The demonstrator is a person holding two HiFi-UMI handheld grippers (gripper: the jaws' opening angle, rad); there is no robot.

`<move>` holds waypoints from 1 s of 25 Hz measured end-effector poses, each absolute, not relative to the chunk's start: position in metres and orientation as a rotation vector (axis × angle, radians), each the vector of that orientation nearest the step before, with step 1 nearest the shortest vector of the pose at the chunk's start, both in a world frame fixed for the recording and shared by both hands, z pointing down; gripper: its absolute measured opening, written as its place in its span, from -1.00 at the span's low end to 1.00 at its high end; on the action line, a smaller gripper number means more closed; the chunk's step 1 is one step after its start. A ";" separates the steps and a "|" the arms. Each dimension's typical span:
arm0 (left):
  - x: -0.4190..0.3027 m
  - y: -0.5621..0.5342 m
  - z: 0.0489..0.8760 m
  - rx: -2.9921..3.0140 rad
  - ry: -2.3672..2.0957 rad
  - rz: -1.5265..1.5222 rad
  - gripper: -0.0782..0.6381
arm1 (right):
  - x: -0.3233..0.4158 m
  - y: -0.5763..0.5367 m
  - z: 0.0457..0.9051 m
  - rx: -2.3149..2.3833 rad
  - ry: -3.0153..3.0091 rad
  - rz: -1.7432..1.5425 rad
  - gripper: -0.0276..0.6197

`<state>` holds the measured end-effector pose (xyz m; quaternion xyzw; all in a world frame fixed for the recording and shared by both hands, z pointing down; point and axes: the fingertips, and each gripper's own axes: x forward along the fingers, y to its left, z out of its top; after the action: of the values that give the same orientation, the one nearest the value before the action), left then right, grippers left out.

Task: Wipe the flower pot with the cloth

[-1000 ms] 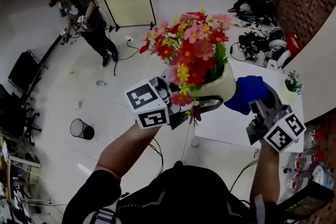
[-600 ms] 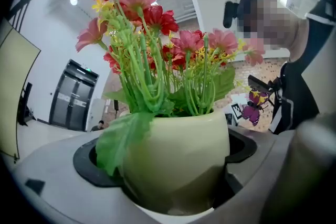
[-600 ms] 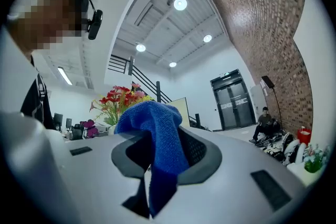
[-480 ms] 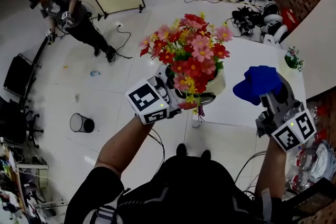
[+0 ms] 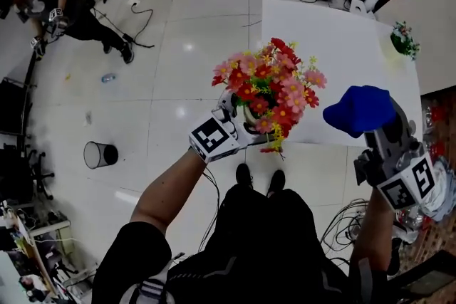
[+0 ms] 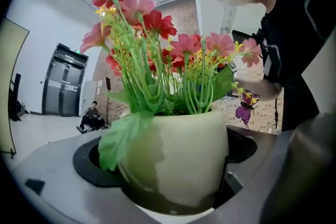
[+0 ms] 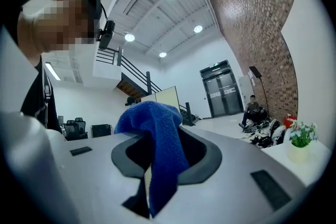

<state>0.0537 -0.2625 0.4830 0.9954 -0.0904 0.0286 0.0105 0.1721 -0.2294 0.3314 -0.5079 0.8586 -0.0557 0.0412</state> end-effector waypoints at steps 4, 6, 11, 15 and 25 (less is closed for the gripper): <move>0.061 -0.260 0.535 3.083 -0.280 0.111 0.82 | 0.180 -0.225 0.367 -1.593 2.630 -0.193 -0.62; 0.063 -0.261 0.560 3.085 -0.278 0.119 0.82 | 0.183 -0.224 0.387 -1.608 2.624 -0.219 -0.62; 0.071 -0.260 0.611 3.081 -0.243 0.184 0.82 | 0.190 -0.227 0.422 -1.650 2.645 -0.262 -0.62; 0.083 -0.261 0.639 3.074 -0.225 0.185 0.82 | 0.205 -0.231 0.440 -1.673 2.638 -0.285 -0.62; 0.089 -0.261 0.673 3.154 -0.191 0.303 0.82 | 0.209 -0.238 0.461 -1.690 2.658 -0.359 -0.62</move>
<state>0.0891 -0.2608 0.6729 0.9935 -0.0601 0.0955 -0.0163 0.2090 -0.2383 0.4614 -0.5330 0.8384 -0.1132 -0.0143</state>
